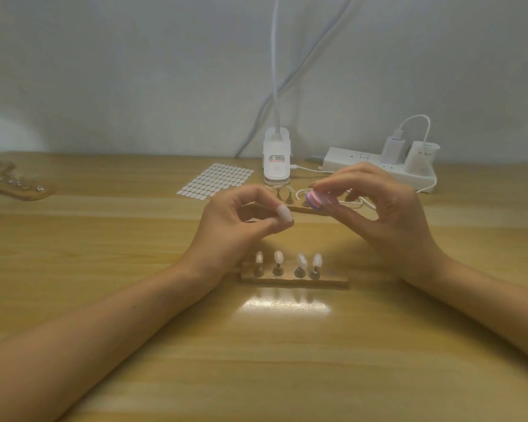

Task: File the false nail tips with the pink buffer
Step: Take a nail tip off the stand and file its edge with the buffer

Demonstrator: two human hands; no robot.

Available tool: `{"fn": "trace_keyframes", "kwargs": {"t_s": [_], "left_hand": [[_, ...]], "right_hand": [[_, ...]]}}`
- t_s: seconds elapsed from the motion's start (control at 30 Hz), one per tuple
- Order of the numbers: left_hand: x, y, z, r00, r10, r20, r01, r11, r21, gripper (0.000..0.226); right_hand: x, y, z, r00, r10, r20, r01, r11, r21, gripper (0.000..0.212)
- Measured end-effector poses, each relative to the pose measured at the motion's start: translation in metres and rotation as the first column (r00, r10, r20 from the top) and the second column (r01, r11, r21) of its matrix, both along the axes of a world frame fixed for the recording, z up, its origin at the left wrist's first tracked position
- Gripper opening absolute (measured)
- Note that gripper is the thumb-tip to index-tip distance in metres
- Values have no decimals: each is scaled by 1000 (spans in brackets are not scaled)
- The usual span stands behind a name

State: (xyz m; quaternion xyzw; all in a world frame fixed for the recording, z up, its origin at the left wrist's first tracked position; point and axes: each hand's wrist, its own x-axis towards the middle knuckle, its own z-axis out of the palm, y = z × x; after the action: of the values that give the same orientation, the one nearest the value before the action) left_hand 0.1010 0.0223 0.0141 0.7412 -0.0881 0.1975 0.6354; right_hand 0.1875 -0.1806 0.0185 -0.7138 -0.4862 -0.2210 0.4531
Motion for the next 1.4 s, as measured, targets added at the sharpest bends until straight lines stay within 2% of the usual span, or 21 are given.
{"fn": "trace_keyframes", "kwargs": {"t_s": [0.1, 0.17, 0.27, 0.33, 0.43, 0.57, 0.7, 0.83, 0.93, 1.03, 1.1, 1.17, 1.3, 1.4], "left_hand": [[-1, -1, 2, 1000, 5, -13, -5, 1000, -18, 19], [-1, -2, 3, 1000, -4, -27, 3, 1000, -24, 16], [1, -1, 2, 998, 11, -57, -12, 999, -31, 25], [0, -2, 3, 998, 4, -64, -5, 1000, -26, 31], [-2, -5, 5, 998, 7, -60, -6, 1000, 3, 24], [-3, -5, 5, 997, 23, -69, -19, 998, 64, 28], [-3, -4, 5, 996, 54, -76, -46, 994, 101, 26], [-4, -4, 4, 991, 37, -132, -29, 998, 58, 18], [-3, -4, 4, 993, 12, -121, -5, 998, 55, 21], [-3, -4, 3, 992, 25, -126, -15, 997, 79, 16], [-4, -5, 3, 993, 17, -120, -6, 996, 89, 15], [-4, -4, 3, 995, 18, -103, -9, 997, 83, 16], [-3, -4, 2, 994, 38, -107, -27, 995, 96, 13], [-4, -5, 2, 997, 22, -79, -13, 995, 101, 12]], "right_hand": [[-7, 10, 3, 993, 69, 95, -65, 997, -39, 15], [-8, 15, 1, 986, 86, 143, -74, 993, -89, 16], [0, 11, 5, 996, 7, 94, 1, 996, -89, 13], [-1, 9, 8, 994, 17, 105, -11, 999, -53, 13], [-8, 15, 5, 968, 88, 236, -59, 990, -127, 14], [1, 6, 10, 980, 4, 200, 17, 995, -101, 16], [-1, 11, 4, 941, 92, 326, -29, 981, -192, 15], [4, 3, 9, 964, 41, 261, -12, 993, -114, 15], [2, 10, 5, 943, 100, 318, -44, 983, -181, 13], [7, 5, 8, 968, 4, 253, 30, 991, -131, 15], [4, 3, 8, 965, 40, 261, -8, 992, -125, 15], [-3, 9, 3, 944, 110, 312, -54, 981, -185, 15], [3, 5, 9, 959, -7, 282, 46, 990, -132, 14], [-2, 5, 5, 950, 73, 302, -24, 986, -164, 14]]}}
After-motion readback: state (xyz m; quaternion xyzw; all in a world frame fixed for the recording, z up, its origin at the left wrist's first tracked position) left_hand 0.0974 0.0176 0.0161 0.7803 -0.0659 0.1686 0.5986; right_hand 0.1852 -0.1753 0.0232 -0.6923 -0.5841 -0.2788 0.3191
